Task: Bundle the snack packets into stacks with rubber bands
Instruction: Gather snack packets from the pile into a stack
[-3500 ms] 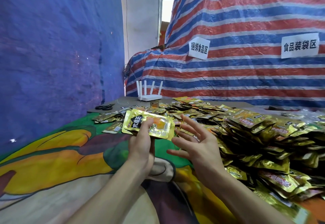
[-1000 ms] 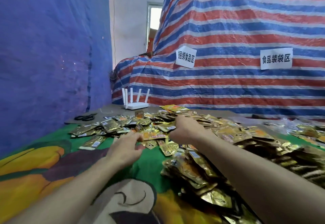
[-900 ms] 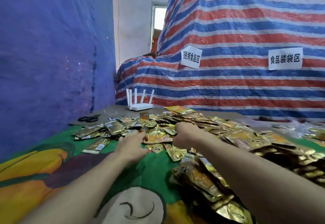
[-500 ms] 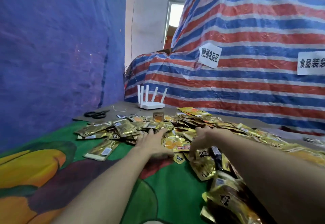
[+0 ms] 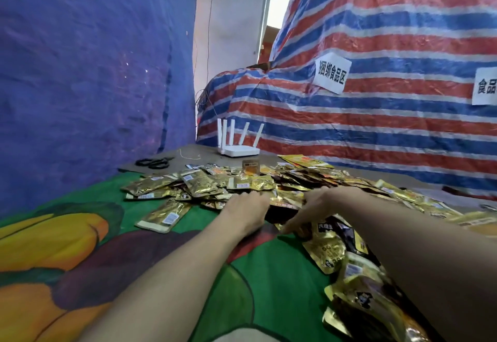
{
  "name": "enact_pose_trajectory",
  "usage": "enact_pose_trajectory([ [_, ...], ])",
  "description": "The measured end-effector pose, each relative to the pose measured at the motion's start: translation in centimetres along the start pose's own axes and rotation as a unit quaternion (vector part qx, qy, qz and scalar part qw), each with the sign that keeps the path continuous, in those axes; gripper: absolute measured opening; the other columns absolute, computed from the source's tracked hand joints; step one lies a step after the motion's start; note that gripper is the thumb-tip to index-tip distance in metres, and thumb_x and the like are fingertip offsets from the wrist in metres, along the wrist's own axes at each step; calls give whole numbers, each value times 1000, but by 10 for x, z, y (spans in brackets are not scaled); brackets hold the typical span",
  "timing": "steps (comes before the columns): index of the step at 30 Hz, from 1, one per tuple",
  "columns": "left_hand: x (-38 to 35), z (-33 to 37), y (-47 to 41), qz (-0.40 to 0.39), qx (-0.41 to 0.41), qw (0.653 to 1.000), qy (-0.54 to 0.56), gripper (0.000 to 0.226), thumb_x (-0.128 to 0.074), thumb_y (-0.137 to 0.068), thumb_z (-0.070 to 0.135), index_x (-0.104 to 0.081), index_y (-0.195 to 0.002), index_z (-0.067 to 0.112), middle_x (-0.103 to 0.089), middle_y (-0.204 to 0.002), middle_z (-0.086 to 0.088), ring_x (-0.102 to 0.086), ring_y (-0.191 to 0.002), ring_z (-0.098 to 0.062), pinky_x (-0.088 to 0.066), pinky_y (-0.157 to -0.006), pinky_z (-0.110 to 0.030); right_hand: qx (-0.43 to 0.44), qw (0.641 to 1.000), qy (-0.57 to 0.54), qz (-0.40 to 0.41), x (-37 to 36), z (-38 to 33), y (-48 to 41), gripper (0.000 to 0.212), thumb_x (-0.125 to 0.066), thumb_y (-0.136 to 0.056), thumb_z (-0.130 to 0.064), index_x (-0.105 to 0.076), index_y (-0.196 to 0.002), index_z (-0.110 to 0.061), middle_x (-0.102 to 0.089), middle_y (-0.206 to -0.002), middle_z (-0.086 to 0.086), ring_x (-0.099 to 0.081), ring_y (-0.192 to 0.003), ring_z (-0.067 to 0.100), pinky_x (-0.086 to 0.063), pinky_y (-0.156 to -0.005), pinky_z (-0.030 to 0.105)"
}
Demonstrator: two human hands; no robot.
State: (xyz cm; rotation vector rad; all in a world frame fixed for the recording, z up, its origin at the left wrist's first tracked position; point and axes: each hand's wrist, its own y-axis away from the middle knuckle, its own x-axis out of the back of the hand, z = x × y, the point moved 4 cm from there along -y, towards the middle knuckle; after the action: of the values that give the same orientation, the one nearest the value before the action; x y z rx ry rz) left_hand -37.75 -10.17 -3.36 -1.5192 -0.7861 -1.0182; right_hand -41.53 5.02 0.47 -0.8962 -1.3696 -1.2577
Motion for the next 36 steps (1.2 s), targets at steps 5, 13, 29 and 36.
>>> enact_pose_trajectory([
  [5,21,-17,21,57,12,995,84,16,-39,-104,19,-44,-91,10,-61,-89,-15,-64,-85,-38,-46,-68,-42,33,998,-34,36,2,-4,3,67,-88,-66,-52,-61,-118,-20,-66,-111,1,-63,-100,22,-55,-94,42],
  [13,41,-68,75,93,242,864,431,14,-63,-95,8,-72,-85,6,-73,-88,-15,-72,-75,-29,-62,-67,-44,68,979,-43,186,-8,-22,17,13,-65,-93,-20,-63,-103,-12,-62,-96,6,-63,-89,23,-57,-80,38],
  [29,69,-59,147,120,209,923,302,29,-51,-103,24,-50,-75,17,-53,-82,2,-51,-82,-20,-31,-67,-34,79,945,-132,287,1,-23,71,21,-49,-102,-26,-65,-92,-19,-67,-86,2,-64,-75,22,-52,-65,35],
  [36,71,-40,157,28,38,999,13,48,-34,-105,48,-64,-95,12,-43,-91,5,-37,-87,-13,-37,-86,-30,135,822,-438,339,24,-31,102,17,-48,-105,-23,-58,-105,-10,-65,-97,6,-62,-79,15,-47,-55,24],
])
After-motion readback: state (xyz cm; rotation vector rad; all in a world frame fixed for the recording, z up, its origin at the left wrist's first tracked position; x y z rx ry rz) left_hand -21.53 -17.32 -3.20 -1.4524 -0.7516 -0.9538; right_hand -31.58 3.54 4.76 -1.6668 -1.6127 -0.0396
